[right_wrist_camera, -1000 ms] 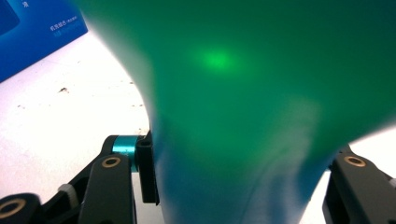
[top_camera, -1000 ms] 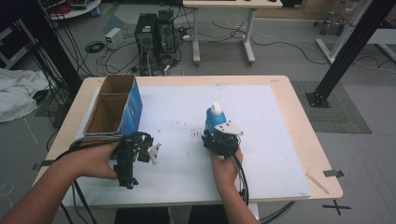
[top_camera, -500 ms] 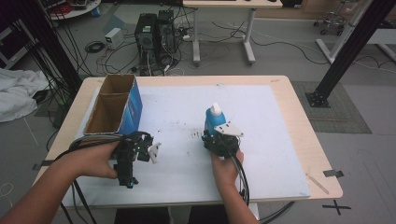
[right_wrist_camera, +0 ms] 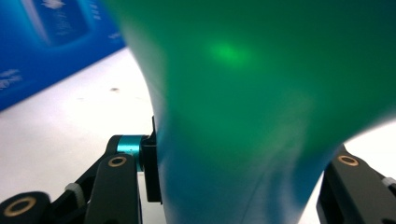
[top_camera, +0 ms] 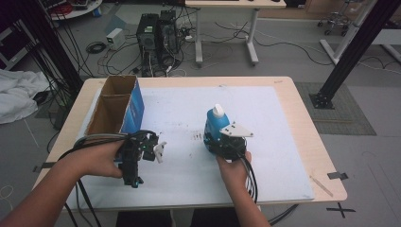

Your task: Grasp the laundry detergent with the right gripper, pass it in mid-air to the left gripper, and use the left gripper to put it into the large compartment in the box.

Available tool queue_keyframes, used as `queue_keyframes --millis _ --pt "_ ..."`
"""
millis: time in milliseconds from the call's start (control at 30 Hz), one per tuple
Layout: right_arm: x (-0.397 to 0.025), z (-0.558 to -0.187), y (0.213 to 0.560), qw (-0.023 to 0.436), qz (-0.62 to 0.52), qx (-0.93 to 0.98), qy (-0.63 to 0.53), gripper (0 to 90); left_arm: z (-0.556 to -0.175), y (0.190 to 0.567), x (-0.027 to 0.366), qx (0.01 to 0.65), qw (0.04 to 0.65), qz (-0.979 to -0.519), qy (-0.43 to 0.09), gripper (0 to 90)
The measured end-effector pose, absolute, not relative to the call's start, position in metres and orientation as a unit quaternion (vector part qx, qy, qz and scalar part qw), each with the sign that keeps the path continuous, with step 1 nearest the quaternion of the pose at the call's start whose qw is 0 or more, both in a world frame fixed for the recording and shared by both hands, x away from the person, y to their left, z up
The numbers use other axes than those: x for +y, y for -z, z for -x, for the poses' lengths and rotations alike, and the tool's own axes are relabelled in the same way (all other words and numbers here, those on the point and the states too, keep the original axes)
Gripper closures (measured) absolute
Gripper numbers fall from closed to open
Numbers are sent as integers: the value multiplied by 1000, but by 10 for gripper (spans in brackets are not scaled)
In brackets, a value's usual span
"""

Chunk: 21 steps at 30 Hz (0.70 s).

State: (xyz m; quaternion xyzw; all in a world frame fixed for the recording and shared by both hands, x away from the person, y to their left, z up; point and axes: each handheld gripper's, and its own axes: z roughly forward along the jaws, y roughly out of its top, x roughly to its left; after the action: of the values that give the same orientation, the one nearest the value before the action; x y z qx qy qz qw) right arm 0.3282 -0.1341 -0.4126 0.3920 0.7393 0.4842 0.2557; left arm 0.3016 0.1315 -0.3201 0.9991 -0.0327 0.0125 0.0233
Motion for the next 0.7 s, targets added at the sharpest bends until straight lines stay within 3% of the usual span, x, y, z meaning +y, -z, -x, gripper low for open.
queue_keyframes --millis 700 --pt "-141 -310 387 179 -236 799 -523 454 -317 279 118 -38 33 -998 -33 19"
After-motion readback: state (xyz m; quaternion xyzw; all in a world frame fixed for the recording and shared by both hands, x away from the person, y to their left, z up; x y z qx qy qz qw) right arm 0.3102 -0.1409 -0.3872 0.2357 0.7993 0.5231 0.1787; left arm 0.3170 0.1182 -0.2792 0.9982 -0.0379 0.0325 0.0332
